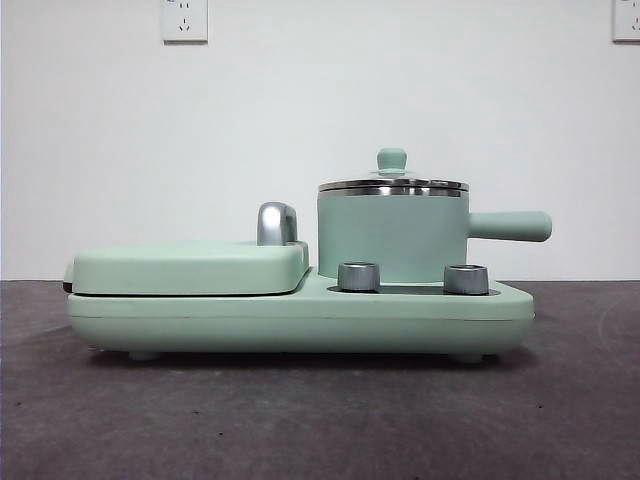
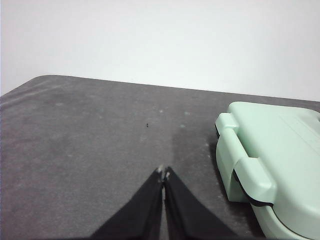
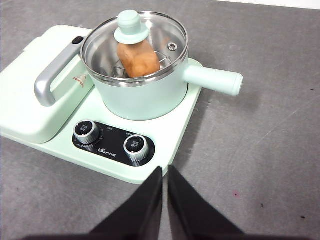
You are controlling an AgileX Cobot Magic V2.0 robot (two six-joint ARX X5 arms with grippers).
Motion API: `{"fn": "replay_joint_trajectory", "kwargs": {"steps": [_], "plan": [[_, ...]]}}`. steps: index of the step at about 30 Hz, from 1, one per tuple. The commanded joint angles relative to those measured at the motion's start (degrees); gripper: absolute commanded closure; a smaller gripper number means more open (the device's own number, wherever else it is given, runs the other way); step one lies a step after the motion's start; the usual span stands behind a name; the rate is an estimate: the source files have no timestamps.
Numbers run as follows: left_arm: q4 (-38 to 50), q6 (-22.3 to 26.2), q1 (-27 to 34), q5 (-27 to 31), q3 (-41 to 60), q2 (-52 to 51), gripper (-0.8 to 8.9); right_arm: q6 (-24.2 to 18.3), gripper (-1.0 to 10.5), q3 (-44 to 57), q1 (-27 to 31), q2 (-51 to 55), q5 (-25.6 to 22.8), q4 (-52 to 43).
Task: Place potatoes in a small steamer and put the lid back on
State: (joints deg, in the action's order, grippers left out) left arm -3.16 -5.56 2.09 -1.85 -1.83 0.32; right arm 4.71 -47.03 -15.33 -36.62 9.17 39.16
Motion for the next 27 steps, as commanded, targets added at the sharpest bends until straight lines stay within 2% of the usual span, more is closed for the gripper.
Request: {"fn": "replay_joint_trajectory", "kwargs": {"steps": [1, 8, 10, 13, 15, 22, 27], "plan": [[1.5, 0.0, 0.0, -0.1, 1.0, -0.1, 8.08, -0.2, 9.3, -0.4, -0.2, -0.2, -0.2, -0.6], [1.5, 0.0, 0.0, -0.1, 1.0, -0.1, 8.08, -0.3, 9.3, -0.4, -0.2, -0.2, -0.2, -0.6], [1.5, 0.0, 0.0, -0.1, 1.0, -0.1, 8.08, -5.8, 9.3, -0.4, 0.1, -0.2, -1.2, -0.7], [1.5, 0.0, 0.0, -0.1, 1.0, -0.1, 8.08, -9.9, 9.3, 2.8, 1.7, 2.3, -1.9, -3.6], [1.5, 0.0, 0.0, -0.1, 1.0, -0.1, 8.08, -11.2, 9.3, 9.2, 4.2, 6.6, -1.7, -9.8], [1.5, 0.0, 0.0, -0.1, 1.0, -0.1, 8.08, -11.2, 9.3, 34.1, 11.2, 24.3, -1.7, -27.4], [1.5, 0.0, 0.0, -0.1, 1.0, -0.1, 8.08, -10.7, 9.3, 44.8, 13.8, 33.1, -1.7, -32.3]]}}
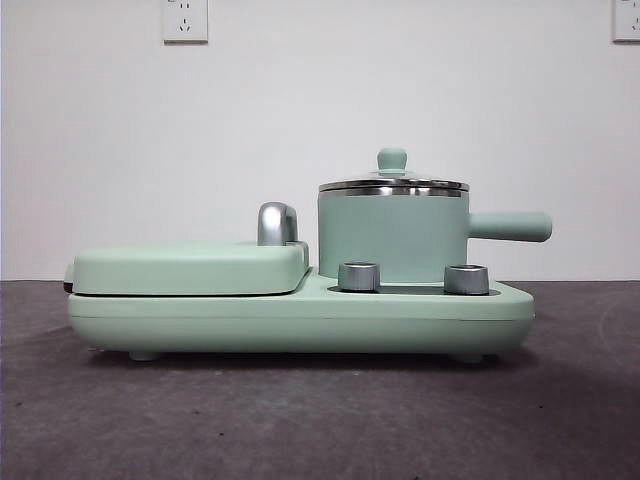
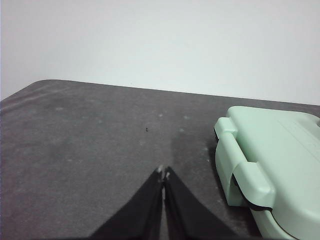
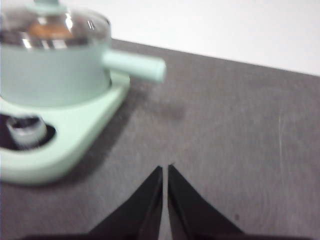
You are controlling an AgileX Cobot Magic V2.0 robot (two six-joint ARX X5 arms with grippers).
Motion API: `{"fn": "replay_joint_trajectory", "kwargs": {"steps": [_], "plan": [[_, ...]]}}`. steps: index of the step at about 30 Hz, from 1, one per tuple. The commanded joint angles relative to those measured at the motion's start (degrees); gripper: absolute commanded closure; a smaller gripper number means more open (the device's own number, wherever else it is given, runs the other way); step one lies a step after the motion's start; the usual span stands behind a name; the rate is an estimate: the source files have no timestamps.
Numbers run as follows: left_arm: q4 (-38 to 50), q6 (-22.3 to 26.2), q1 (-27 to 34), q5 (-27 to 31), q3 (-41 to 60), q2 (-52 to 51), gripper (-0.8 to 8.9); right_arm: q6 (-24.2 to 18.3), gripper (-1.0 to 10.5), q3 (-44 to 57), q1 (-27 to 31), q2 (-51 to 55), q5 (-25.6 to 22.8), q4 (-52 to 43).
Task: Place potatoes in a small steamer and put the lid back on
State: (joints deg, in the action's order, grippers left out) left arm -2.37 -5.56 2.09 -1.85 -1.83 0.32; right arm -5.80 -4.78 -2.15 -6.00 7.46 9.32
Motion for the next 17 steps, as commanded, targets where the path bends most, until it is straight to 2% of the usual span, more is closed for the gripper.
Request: {"fn": "replay_joint_trajectory", "kwargs": {"steps": [1, 3, 17], "plan": [[0.7, 0.0, 0.0, -0.1, 1.0, -0.1, 8.08, -0.2, 9.3, 4.0, 1.0, 3.7, -0.1, -3.5], [0.7, 0.0, 0.0, -0.1, 1.0, -0.1, 8.08, -0.4, 9.3, 4.1, 1.6, 6.0, -0.4, -0.1], [0.7, 0.0, 0.0, -0.1, 1.0, -0.1, 8.08, -0.6, 9.3, 4.1, 1.9, 5.8, -1.5, -0.3]]}}
